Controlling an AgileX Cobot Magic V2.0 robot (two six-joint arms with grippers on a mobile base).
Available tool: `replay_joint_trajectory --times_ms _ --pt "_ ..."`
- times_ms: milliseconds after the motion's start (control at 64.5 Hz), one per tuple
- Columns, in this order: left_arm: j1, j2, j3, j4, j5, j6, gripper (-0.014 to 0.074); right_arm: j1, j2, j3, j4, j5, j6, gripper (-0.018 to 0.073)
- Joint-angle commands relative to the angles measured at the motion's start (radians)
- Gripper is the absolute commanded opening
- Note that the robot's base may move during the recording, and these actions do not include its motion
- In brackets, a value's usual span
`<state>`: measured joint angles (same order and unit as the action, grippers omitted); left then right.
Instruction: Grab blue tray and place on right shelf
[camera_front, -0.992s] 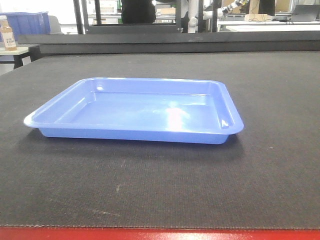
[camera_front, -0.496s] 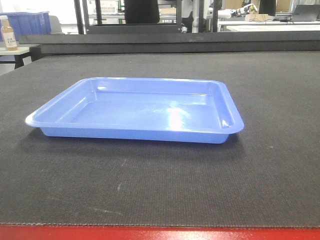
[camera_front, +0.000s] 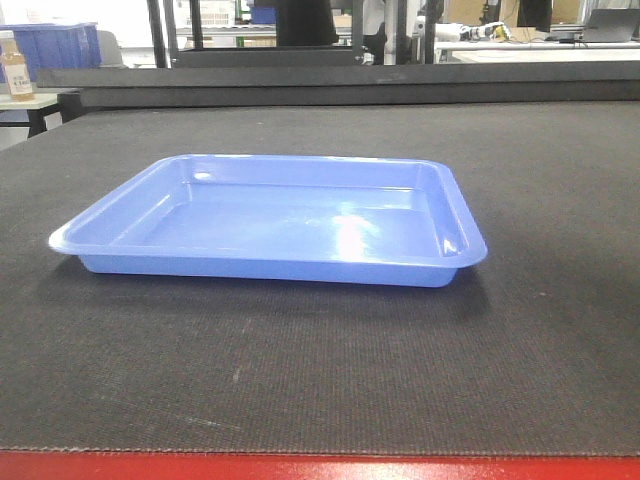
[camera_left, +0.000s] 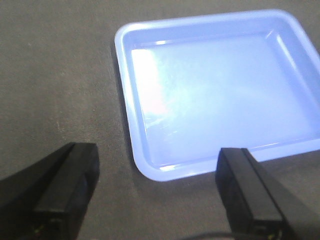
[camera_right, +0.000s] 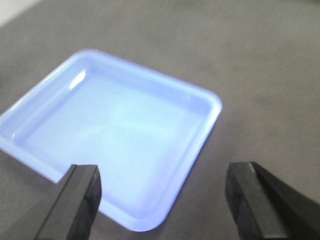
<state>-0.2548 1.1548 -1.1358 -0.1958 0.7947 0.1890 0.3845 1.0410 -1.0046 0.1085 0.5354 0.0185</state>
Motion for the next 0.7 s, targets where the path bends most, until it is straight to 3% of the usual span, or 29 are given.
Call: replay_joint_trajectory --times_ms 0,155,372,527,682 --pt "-0.007 0.082 -0.110 -0.015 -0.025 0.002 0.0402 0.011 0.133 -0.147 0.001 0.040 0.038 0.0611" --pt "-0.007 0.279 -0.236 0.007 0.020 -0.010 0.0402 0.011 0.412 -0.391 -0.027 0.223 0.161 0.0611" --pt "-0.007 0.504 -0.408 0.117 0.120 -0.181 0.0402 0.011 0.748 -0.739 -0.159 0.539 0.338 0.0611" --pt "-0.012 0.632 -0.516 0.117 0.175 -0.230 0.0402 0.011 0.916 -0.882 -0.165 0.621 0.379 0.0611" --pt "-0.013 0.721 -0.586 0.109 0.222 -0.232 0.0402 0.011 0.988 -0.904 -0.165 0.633 0.424 0.0611"
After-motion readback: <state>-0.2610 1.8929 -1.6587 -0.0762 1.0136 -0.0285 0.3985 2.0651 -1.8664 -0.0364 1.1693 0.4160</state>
